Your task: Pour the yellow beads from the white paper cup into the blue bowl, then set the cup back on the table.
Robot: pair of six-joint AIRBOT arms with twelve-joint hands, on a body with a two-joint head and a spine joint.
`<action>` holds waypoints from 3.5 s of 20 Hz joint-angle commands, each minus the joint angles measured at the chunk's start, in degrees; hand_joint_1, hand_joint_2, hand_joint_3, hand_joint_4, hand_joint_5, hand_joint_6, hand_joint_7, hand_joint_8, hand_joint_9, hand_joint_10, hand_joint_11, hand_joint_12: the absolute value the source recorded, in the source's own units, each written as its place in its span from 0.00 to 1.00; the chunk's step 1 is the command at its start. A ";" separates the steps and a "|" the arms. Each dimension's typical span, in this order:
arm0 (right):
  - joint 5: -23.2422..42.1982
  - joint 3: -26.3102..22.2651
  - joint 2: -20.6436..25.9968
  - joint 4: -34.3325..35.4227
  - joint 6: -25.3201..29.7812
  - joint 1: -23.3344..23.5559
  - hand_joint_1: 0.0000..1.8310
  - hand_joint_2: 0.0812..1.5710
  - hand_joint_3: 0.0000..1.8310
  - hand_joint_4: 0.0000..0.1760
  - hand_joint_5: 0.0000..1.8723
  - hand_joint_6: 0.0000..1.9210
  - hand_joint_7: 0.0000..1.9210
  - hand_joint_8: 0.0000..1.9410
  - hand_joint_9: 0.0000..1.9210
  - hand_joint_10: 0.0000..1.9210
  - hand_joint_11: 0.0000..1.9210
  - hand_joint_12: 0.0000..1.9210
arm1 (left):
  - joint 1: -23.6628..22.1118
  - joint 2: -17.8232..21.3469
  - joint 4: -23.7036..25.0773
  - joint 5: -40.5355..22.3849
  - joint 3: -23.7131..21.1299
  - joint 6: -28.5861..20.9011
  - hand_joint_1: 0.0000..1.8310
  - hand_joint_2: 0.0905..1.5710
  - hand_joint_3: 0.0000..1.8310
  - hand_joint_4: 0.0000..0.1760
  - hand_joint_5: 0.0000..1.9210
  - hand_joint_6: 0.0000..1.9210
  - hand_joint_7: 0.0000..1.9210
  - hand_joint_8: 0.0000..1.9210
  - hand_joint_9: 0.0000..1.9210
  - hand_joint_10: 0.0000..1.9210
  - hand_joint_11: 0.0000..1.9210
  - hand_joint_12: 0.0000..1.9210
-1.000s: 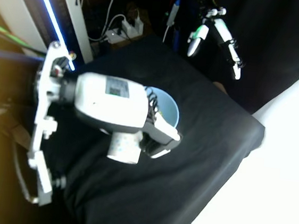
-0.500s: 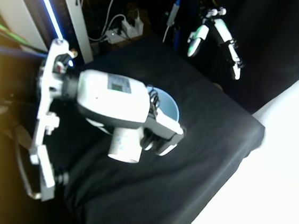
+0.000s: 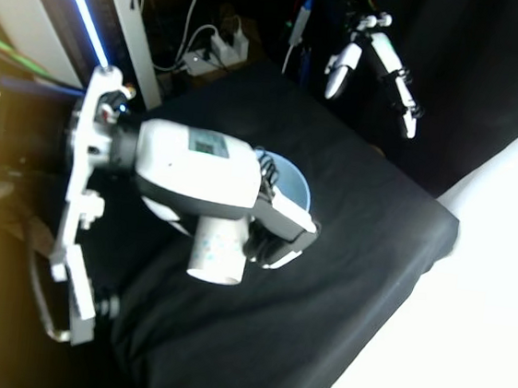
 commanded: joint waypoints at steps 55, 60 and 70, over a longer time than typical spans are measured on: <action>25.94 13.49 6.07 76.67 -5.23 -23.55 0.68 0.67 0.00 0.00 0.52 0.50 0.62 0.34 0.57 0.43 0.38 0.71 | 0.74 -0.15 -2.21 -8.54 -0.53 -0.47 0.29 0.50 0.00 0.34 0.07 0.00 0.10 0.00 0.07 0.00 0.00 0.17; 32.24 14.15 5.00 85.64 -5.23 -28.30 0.67 0.71 0.00 0.00 0.56 0.47 0.44 0.60 0.49 0.08 0.14 0.68 | 0.98 -0.15 -2.36 -8.91 -0.63 -0.64 0.29 0.49 0.00 0.51 0.07 0.00 0.09 0.00 0.07 0.00 0.00 0.15; 42.23 16.18 0.26 99.51 -5.23 -36.60 0.67 0.70 0.00 0.00 0.58 0.39 0.44 0.64 0.33 0.37 0.05 0.82 | 1.54 -0.16 -2.50 -9.25 -0.80 -0.70 0.30 0.49 0.00 0.44 0.06 0.00 0.08 0.00 0.05 0.00 0.00 0.09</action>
